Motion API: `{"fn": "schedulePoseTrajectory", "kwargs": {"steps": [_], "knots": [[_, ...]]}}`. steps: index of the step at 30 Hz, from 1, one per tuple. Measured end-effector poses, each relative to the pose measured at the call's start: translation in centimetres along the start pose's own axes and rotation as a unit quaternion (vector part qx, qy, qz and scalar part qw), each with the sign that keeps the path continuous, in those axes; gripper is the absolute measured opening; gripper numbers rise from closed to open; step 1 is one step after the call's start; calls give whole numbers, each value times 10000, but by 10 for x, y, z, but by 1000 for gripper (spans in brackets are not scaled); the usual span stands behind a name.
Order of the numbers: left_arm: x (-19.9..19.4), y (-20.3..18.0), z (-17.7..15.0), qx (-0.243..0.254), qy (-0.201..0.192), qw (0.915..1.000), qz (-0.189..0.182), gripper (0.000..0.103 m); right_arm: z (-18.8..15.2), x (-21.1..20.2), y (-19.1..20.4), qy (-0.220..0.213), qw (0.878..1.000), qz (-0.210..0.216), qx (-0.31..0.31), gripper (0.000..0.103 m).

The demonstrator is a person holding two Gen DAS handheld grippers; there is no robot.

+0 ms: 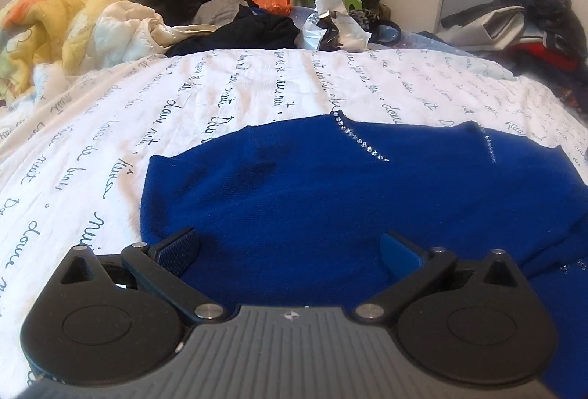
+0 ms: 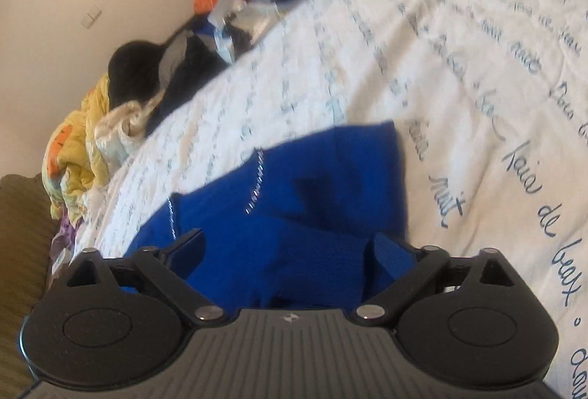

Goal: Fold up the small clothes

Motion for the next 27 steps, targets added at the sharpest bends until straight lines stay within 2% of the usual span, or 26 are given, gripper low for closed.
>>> {"fn": "schedulePoseTrajectory", "kwargs": {"steps": [2, 4, 5, 6, 7, 9, 11, 12, 13, 14, 16, 17, 18, 19, 20, 22, 23, 24, 27], "knots": [[0, -2, 0, 40, 9, 10000, 33, 103, 0, 12, -1, 242, 9993, -209, -214, 57], [1, -1, 0, 21, 2, 10000, 16, 103, -5, 22, -2, 399, 9971, -444, -467, 50], [4, -1, 1, 13, 2, 10000, 3, 103, -9, 23, 0, 328, 9964, -458, -631, 46], [5, 0, 2, 11, 3, 10000, -4, 103, -10, 23, 1, 309, 9956, -493, -728, 38], [6, 1, 2, 19, 5, 10000, 1, 103, -10, 23, 2, 303, 9942, -592, -842, 14], [6, 1, 3, 20, 7, 10000, 2, 103, -8, 22, 6, 262, 9917, -723, -1034, 9], [6, 1, 3, 18, 6, 10000, -2, 103, -3, -2, 30, -251, 9848, -656, -1588, 8], [6, 1, 3, 19, 7, 10000, 4, 103, -3, -14, 43, -586, 9750, -743, -2011, 8], [6, 1, 3, 21, 7, 10000, 6, 103, -3, -18, 49, -748, 9627, -924, -2432, 8], [6, 1, 3, 30, 11, 10000, 4, 103, -4, -10, 43, -571, 9589, -1103, -2551, 9], [6, 2, 3, 45, 17, 10000, 10, 103, -4, 16, 17, 70, 9649, -1399, -2219, 12], [6, 3, 3, 45, 21, 10000, 9, 103, -6, 19, 10, 149, 9707, -1317, -2004, 13], [5, 3, 3, 35, 9, 10000, 16, 103, -5, 13, 9, 29, 9746, -1237, -1866, 16], [4, 3, 5, 22, -13, 10000, 43, 103, -3, 5, 11, -163, 9770, -1194, -1760, 27], [2, 2, 8, -11, -38, 10000, 65, 103, 0, -5, 13, -429, 9769, -1240, -1687, 42], [-1, 0, 19, -178, -140, 9997, -51, 103, 6, -22, 24, -1032, 9712, -1338, -1680, 62], [2, -3, 25, -200, -160, 9996, -89, 103, 9, -24, 32, -1219, 9704, -1193, -1709, 64], [9, -8, 32, -140, -109, 9998, -60, 103, 7, -20, 41, -1163, 9723, -957, -1785, 64], [39, -14, 37, 113, 374, 9992, 14, 103, -4, 20, 63, -595, 9735, -638, -2113, 62]]}}
Point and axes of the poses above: each gripper's, at about its wrist camera, not at the fingertips, and x roughly the way its jaws point, y to its left, z to its top, the point moved 3 cm from there along x, roughly the way its jaws point, and after that the axes turned 2 degrees about -y, right-handed, at the moved point
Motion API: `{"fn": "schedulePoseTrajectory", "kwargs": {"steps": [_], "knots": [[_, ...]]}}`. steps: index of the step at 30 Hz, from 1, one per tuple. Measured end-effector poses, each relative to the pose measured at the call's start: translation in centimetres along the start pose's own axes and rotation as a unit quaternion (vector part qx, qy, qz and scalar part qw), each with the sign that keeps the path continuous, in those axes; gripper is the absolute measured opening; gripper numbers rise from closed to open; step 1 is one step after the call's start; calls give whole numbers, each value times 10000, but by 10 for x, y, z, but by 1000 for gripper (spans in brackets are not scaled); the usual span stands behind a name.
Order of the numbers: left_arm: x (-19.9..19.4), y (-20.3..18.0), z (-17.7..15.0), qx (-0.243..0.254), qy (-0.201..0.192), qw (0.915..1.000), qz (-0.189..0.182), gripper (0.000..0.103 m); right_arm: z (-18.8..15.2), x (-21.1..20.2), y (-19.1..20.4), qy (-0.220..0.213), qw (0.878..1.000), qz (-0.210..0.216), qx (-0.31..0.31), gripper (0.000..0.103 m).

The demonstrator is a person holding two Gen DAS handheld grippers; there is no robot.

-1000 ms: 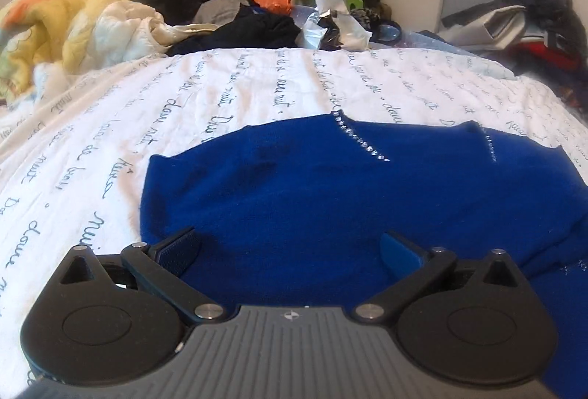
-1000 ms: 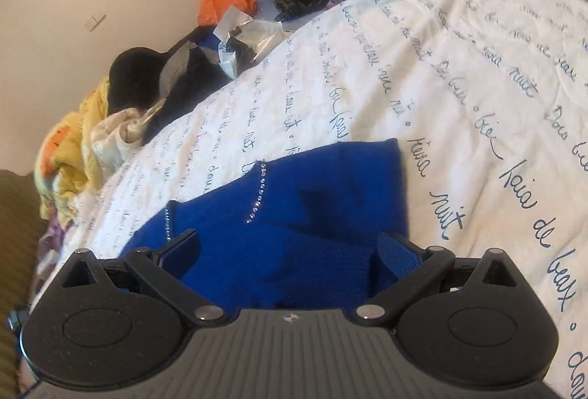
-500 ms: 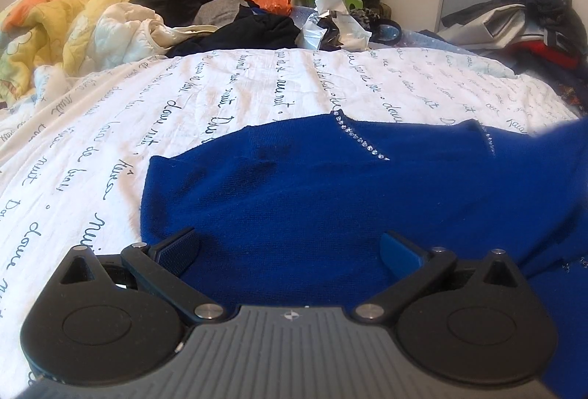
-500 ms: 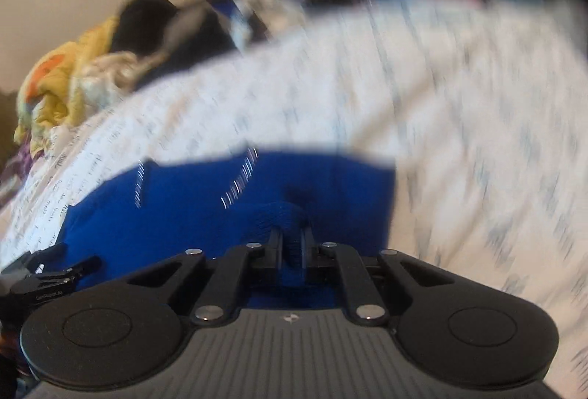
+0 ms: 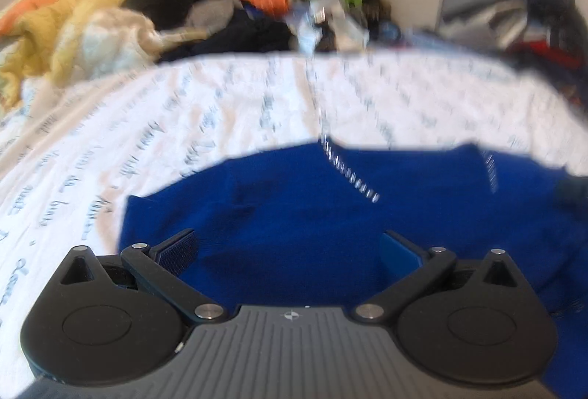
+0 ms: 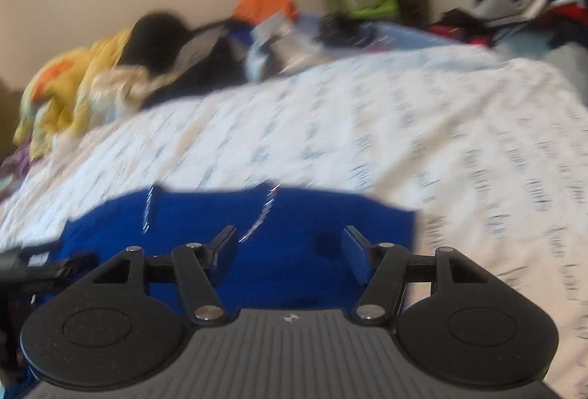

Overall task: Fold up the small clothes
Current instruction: 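Fold the collar band over onto the body and open the right gripper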

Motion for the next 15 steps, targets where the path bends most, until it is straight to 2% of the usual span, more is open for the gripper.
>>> {"fn": "schedulePoseTrajectory", "kwargs": {"steps": [1, 3, 4, 5, 7, 10, 11, 12, 13, 14, 15], "knots": [[8, 3, -3, 9, 116, 9999, -23, 103, -6, 14, 5, 180, 9998, -10, -130, 62], [7, 10, -10, 119, -134, 9997, -167, 103, -29, 40, 11, 425, 9969, -352, -560, 61], [7, 14, -10, 107, -126, 9996, -231, 103, -40, 38, 14, 86, 9943, -421, -978, 62], [8, 16, -10, 100, -127, 9996, -226, 103, -46, 36, 12, -94, 9936, -390, -1056, 62], [9, 13, -9, 116, -132, 9998, -122, 103, -50, 32, 4, -247, 9948, -287, -941, 62], [-11, 9, -14, 70, -48, 9997, 231, 101, -45, 30, 12, -124, 9936, -473, -1023, 63], [-25, 8, -18, -7, -3, 9998, 173, 101, -42, 26, 16, -4, 9932, -667, -956, 63], [-44, 8, -25, -124, -22, 9999, -114, 102, -41, 16, 21, 70, 9934, -787, -829, 64], [-59, 7, -34, -215, -74, 9991, -360, 103, -44, 3, 27, 33, 9953, -666, -702, 66], [-70, 3, -44, -215, -70, 9985, -503, 103, -50, -11, 34, -71, 9972, -315, -670, 74], [-73, -2, -57, -100, 35, 9986, -509, 103, -58, -21, 40, -124, 9975, -73, -697, 79]]}}
Point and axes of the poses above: each gripper's, at about its wrist camera, not at the fingertips, and x roughly the way its jaws point, y to its left, z to its top, the point moved 3 cm from there along x, roughly the way its jaws point, and after that the axes turned 2 degrees about -y, right-handed, at the moved point
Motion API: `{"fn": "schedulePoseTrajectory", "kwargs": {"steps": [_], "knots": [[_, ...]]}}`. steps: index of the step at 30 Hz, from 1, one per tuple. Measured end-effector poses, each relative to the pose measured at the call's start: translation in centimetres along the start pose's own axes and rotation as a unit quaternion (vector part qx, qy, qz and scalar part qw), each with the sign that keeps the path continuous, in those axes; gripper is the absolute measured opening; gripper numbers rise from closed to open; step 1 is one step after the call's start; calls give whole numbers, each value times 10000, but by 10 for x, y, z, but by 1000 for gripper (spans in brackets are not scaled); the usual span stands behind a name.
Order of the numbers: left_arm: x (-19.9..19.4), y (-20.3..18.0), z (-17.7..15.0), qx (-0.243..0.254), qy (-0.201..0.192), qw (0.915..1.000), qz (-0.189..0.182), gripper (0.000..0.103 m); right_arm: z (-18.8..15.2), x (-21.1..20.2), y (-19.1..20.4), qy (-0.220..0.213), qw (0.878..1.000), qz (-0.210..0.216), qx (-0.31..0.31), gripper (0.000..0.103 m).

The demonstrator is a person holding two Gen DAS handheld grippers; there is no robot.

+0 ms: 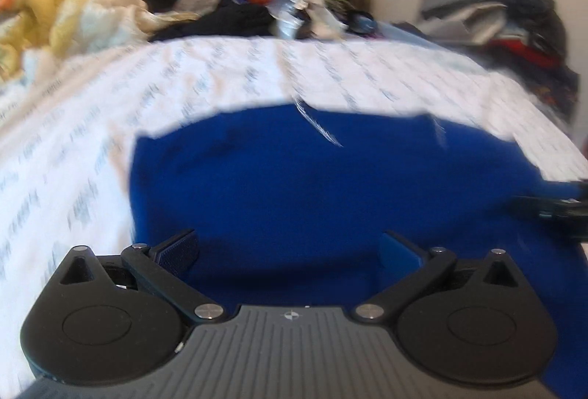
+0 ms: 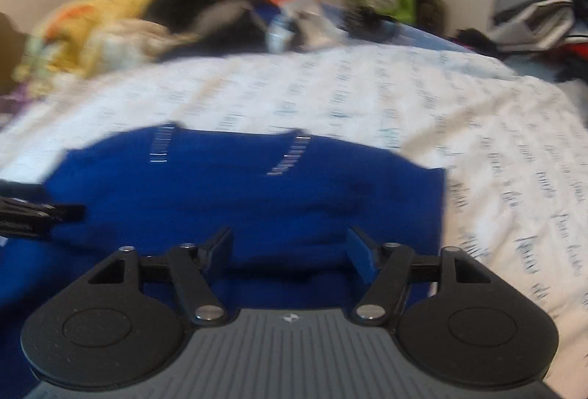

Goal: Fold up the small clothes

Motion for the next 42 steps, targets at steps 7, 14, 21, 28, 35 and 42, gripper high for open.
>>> {"fn": "schedulePoseTrajectory", "kwargs": {"steps": [7, 14, 21, 28, 35, 42], "knots": [[-43, -4, -43, 83, 294, 9993, 212, 103, -45, -5, 1, 257, 9978, -615, -5, 92], [-88, -7, -93, 279, 18, 9992, 300, 103, -108, -63, 50, -91, 9969, -384, -676, 103], [-115, -7, -119, 261, -158, 9984, 471, 103, -144, -112, 52, 43, 9986, -406, -347, 103], [-116, -10, -121, 125, -178, 9982, 562, 103, -158, -139, 65, 225, 9971, -719, -78, 103], [-122, -10, -125, 81, -173, 9979, 622, 103, -161, -136, 64, 11, 9973, -731, -36, 103], [-122, -9, -126, 68, -188, 9979, 612, 103, -161, -136, 64, 12, 9973, -729, -36, 103]]}}
Point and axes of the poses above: each gripper's, at about its wrist camera, not at the fingertips, and x roughly the way its jaws point, y to its left, z to its top, the point moved 3 cm from there along x, roughly the way its jaws point, and after that the axes turned 2 degrees about -y, right-handed, at the moved point
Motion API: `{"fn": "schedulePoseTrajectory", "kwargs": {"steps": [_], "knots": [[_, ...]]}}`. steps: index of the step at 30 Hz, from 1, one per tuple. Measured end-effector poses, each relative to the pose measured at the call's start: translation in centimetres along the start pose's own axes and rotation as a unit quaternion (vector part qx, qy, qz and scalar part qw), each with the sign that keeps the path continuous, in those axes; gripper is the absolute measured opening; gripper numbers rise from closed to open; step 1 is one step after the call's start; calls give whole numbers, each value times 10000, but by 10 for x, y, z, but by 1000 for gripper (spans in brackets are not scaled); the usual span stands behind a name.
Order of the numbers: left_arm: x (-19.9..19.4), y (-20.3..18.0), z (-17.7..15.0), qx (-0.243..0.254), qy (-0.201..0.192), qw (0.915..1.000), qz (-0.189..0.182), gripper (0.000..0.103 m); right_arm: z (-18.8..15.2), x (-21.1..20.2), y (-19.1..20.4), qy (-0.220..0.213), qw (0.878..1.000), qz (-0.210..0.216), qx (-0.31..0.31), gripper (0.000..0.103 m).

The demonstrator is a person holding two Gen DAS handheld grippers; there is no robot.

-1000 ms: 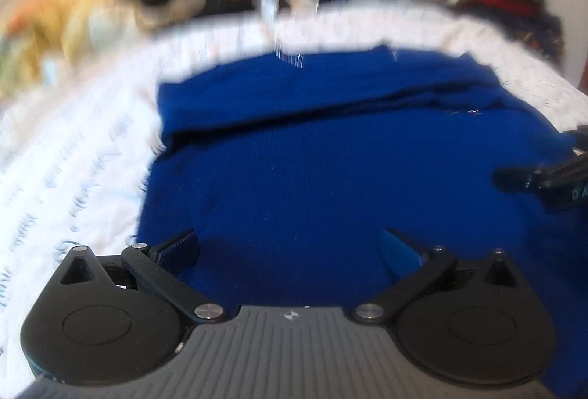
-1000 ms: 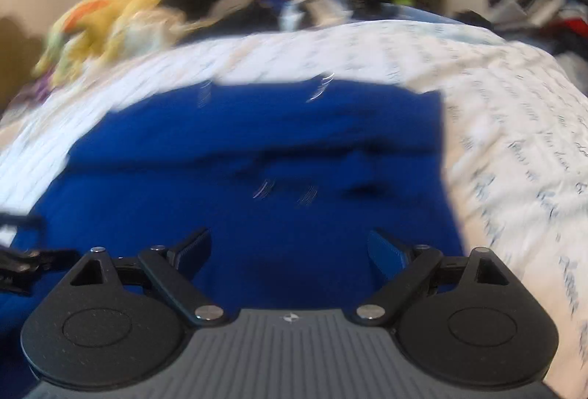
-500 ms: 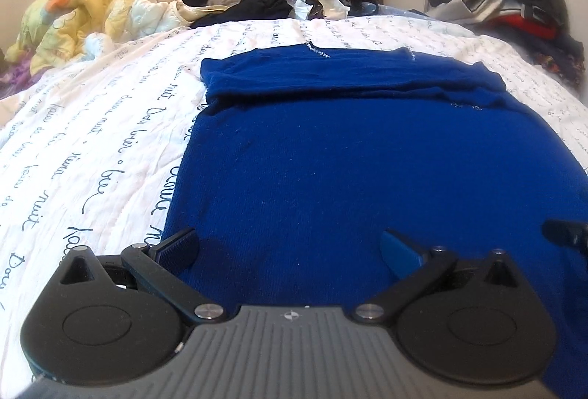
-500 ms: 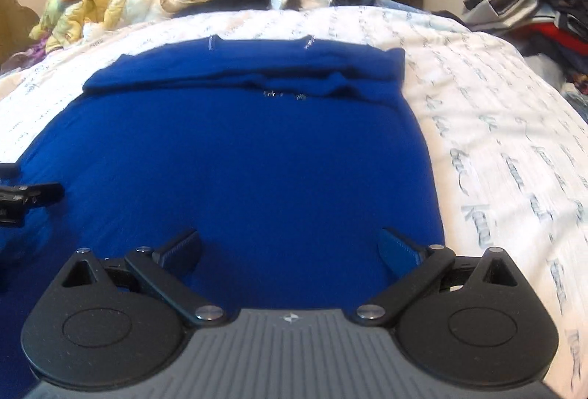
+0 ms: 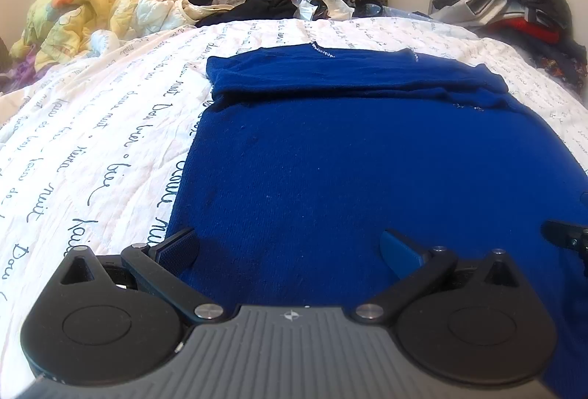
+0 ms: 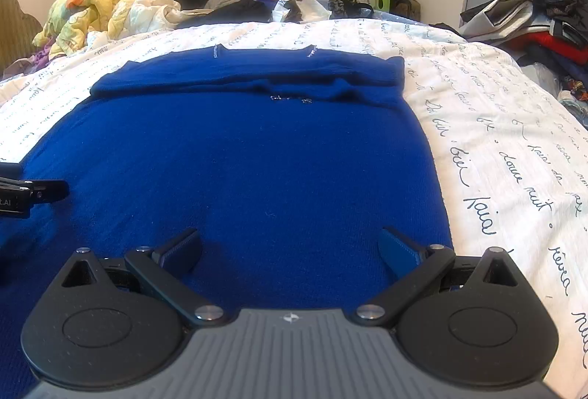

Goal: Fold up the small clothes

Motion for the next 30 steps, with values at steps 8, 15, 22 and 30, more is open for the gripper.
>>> {"fn": "schedulePoseTrajectory", "kwargs": {"steps": [8, 15, 22, 30], "knots": [[-3, 1, 0, -8, 49, 10000, 27, 103, 0, -1, 0, 2, 10000, 1, 3, 103], [-43, 18, -31, -65, 186, 9998, -8, 103, 2, -1, 1, 10, 10000, 8, 9, 103], [-98, 55, -63, -600, 617, 9942, -653, 103, -4, -44, -28, 461, 9857, 1257, 1023, 103], [-93, 95, -71, -2852, 1436, 9001, -2964, 103, -32, -69, -128, 1276, 8950, 2300, 3603, 103]]}}
Point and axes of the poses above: each gripper's, at about its wrist camera, not at the fingertips, and x roughly the way its jaws point, y to its left, z to its top, the point moved 3 cm from there along x, roughly the way its jaws point, and after that the axes turned 2 degrees about -y, right-handed, at the moved point
